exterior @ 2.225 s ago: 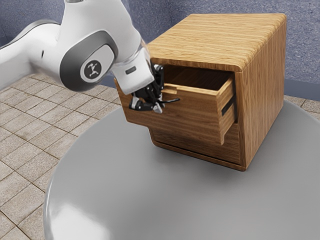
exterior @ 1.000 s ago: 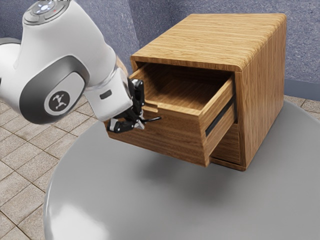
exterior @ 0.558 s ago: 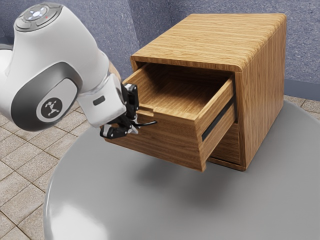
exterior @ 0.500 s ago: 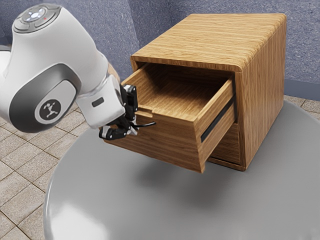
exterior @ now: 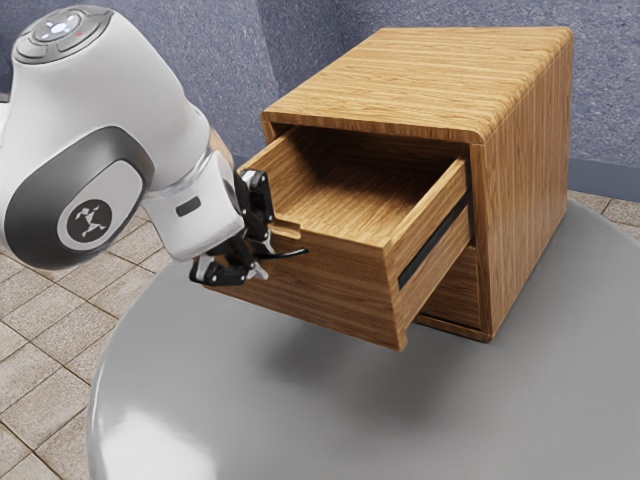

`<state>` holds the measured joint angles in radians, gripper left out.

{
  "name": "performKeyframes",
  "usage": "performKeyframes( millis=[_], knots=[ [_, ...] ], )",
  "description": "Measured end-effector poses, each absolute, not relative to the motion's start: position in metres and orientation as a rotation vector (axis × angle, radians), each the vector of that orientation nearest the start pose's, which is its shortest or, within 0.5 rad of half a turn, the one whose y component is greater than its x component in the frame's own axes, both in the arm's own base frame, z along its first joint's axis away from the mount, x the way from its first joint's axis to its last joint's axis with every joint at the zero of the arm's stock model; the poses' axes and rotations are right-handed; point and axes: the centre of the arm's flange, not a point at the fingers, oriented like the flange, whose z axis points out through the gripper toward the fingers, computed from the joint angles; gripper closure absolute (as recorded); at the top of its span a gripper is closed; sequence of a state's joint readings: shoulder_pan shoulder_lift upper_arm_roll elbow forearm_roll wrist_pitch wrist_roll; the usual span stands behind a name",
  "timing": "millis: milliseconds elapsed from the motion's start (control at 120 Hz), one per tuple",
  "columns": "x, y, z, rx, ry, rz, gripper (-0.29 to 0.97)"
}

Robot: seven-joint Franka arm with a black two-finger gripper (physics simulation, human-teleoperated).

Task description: Pull the drawer handle with one arm to open the drawer

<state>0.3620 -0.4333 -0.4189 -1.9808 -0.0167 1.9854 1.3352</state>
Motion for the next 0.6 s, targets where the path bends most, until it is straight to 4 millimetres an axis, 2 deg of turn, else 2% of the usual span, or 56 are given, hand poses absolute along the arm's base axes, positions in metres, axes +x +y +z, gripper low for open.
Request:
performKeyframes(
  millis=[117,250,308,383,417,450,475,533,558,600],
  knots=[
    [0.458,-0.070,0.669,-2.116,1.763,-0.319,0.55],
    [0.452,-0.074,0.687,-2.099,1.754,-0.341,0.52],
    [0.447,-0.084,0.721,-2.063,1.748,-0.388,0.51],
    [0.442,-0.096,0.803,-2.038,1.734,-0.529,0.39],
    [0.445,-0.083,0.831,-2.091,1.698,-0.575,0.33],
    [0.448,-0.058,0.848,-2.192,1.625,-0.597,0.28],
    [0.448,-0.032,0.856,-2.293,1.538,-0.598,0.25],
    [0.453,0.022,0.850,-2.532,1.340,-0.562,0.19],
    [0.453,0.033,0.845,-2.610,1.274,-0.541,0.16],
    [0.452,0.040,0.840,-2.708,1.184,-0.503,0.13]
  ],
)
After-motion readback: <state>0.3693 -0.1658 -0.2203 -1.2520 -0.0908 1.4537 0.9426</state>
